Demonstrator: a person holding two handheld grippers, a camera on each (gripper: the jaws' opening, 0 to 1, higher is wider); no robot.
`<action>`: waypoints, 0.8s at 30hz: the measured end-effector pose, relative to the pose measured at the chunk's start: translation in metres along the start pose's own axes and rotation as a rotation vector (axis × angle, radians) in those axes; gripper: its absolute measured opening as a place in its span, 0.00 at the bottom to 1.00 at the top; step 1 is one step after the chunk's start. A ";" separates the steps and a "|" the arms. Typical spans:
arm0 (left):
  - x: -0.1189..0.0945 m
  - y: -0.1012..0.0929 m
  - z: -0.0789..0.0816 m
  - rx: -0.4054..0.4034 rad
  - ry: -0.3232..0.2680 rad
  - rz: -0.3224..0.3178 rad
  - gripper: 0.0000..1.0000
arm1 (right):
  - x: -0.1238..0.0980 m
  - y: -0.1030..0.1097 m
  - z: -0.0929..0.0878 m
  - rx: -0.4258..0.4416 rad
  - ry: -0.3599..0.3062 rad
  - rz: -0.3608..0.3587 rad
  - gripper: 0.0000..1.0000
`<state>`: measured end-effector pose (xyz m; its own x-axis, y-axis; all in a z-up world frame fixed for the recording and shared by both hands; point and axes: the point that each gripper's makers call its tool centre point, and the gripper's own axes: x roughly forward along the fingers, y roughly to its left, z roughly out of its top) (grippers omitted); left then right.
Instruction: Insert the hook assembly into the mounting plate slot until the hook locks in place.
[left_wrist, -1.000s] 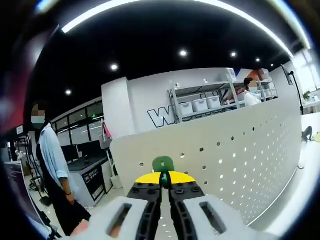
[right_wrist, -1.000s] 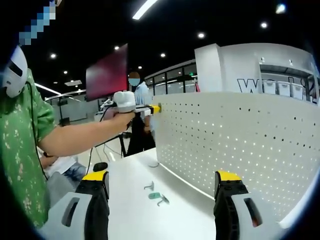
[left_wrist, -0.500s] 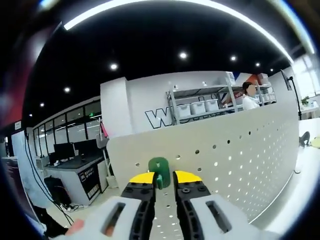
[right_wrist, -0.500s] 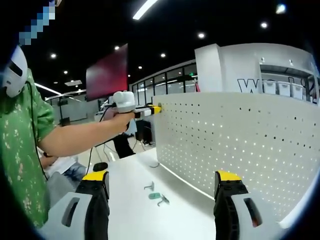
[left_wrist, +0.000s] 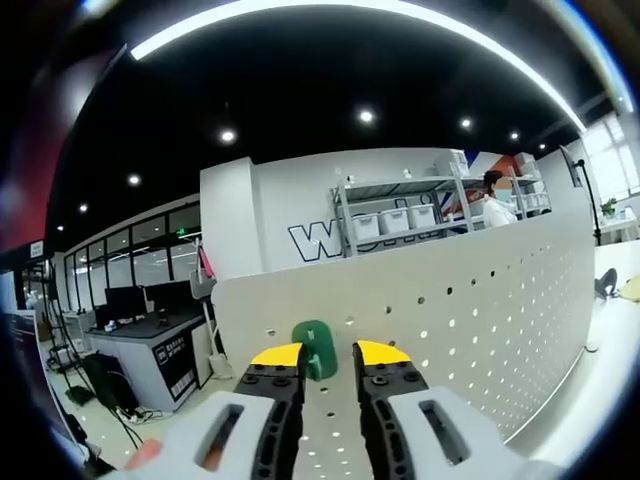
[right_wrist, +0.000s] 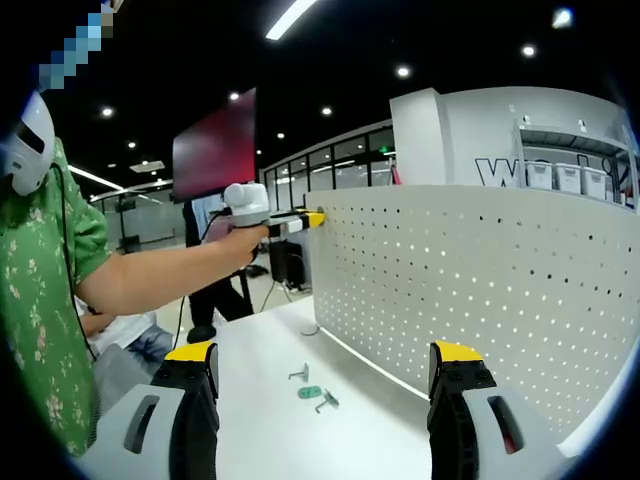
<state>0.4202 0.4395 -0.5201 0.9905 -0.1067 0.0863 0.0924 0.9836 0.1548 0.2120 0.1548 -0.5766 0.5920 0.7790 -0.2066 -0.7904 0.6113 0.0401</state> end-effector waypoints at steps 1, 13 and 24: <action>-0.001 0.001 0.000 -0.004 -0.001 0.001 0.22 | 0.000 0.000 0.000 -0.002 0.001 0.000 0.88; -0.006 0.000 0.001 -0.008 -0.008 -0.006 0.27 | 0.002 0.002 0.002 -0.004 -0.004 0.008 0.88; -0.014 -0.010 -0.005 -0.022 0.011 -0.040 0.39 | 0.003 0.005 0.003 -0.005 -0.007 0.016 0.89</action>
<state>0.4056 0.4315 -0.5275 0.9870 -0.1449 0.0699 0.1344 0.9815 0.1366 0.2102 0.1605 -0.5742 0.5807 0.7894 -0.1992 -0.8003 0.5984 0.0383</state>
